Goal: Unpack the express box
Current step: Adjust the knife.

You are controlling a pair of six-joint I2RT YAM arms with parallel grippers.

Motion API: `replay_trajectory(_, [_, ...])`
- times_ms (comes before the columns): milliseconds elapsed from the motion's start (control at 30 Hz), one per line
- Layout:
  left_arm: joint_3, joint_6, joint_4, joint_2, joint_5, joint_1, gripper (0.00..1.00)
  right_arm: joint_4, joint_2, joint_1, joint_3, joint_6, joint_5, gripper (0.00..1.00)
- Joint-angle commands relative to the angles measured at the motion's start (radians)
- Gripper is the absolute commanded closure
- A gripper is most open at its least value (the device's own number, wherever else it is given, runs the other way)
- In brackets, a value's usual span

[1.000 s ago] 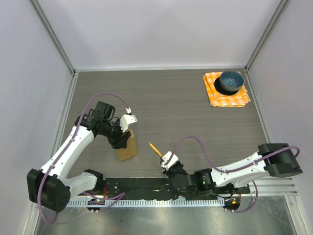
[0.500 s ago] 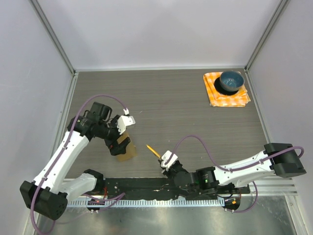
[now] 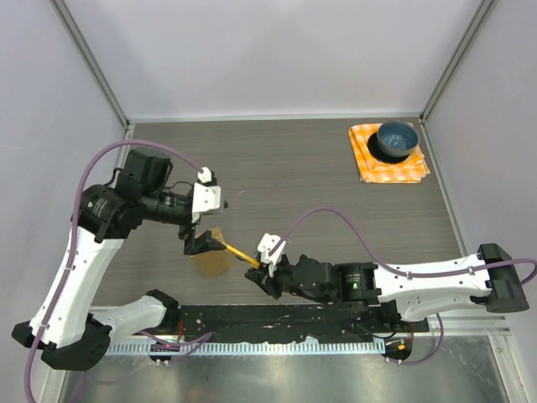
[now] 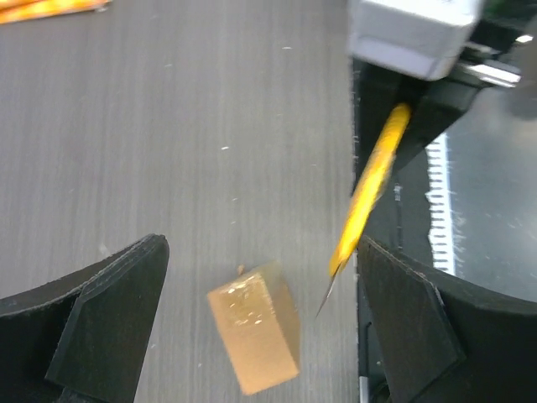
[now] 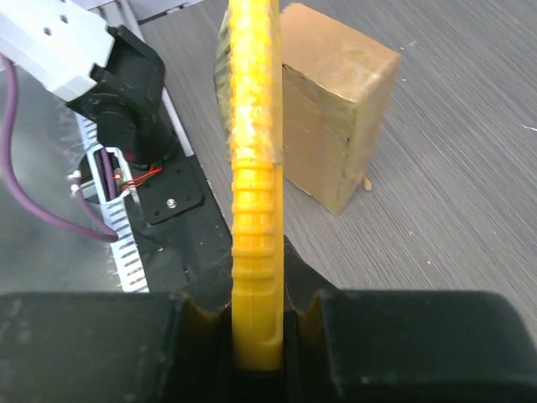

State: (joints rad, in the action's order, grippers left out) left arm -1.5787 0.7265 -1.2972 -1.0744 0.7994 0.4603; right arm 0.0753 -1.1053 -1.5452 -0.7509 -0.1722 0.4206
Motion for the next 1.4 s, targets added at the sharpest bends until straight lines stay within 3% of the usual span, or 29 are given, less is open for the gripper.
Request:
replay_trajectory(0, [0.032, 0.074, -0.364, -0.004, 0.054, 0.103, 0.00, -0.138, -0.028, 0.040, -0.102, -0.007, -0.213, 0.99])
replay_trajectory(200, [0.040, 0.067, -0.363, -0.004, 0.000, 0.161, 0.01, -0.241, -0.021, 0.092, -0.171, 0.003, -0.307, 0.99])
replay_trajectory(333, [0.049, 0.047, -0.366, -0.021, -0.061, 0.199, 0.21, -0.291, -0.010, 0.105, -0.185, 0.011, -0.318, 0.99])
replay_trajectory(500, [0.059, 0.034, -0.367, -0.036, -0.081, 0.248, 0.26, -0.364, 0.008, 0.112, -0.211, 0.023, -0.316, 0.99])
replay_trajectory(633, [0.068, 0.027, -0.367, -0.041, -0.094, 0.267, 0.42, -0.400, 0.021, 0.122, -0.229, 0.039, -0.302, 0.99])
replay_trajectory(867, [0.077, 0.010, -0.367, -0.032, -0.123, 0.282, 0.45, -0.443, 0.038, 0.131, -0.252, 0.054, -0.275, 0.99])
replay_trajectory(967, [0.071, 0.011, -0.367, -0.038, -0.123, 0.285, 0.67, -0.460, 0.029, 0.134, -0.269, 0.059, -0.276, 0.99])
replay_trajectory(1000, [0.069, 0.011, -0.366, -0.039, -0.124, 0.285, 0.92, -0.463, 0.025, 0.132, -0.274, 0.062, -0.278, 0.99])
replay_trajectory(1067, [0.066, 0.011, -0.366, -0.042, -0.123, 0.287, 1.00, -0.470, 0.018, 0.134, -0.284, 0.065, -0.276, 0.99])
replay_trajectory(1267, [0.091, 0.011, -0.366, -0.036, -0.111, 0.290, 1.00, -0.463, 0.025, 0.134, -0.330, 0.102, -0.223, 0.99])
replay_trajectory(1367, [0.115, 0.004, -0.344, -0.045, -0.069, 0.290, 1.00, -0.421, 0.058, 0.135, -0.373, 0.154, -0.165, 0.84])
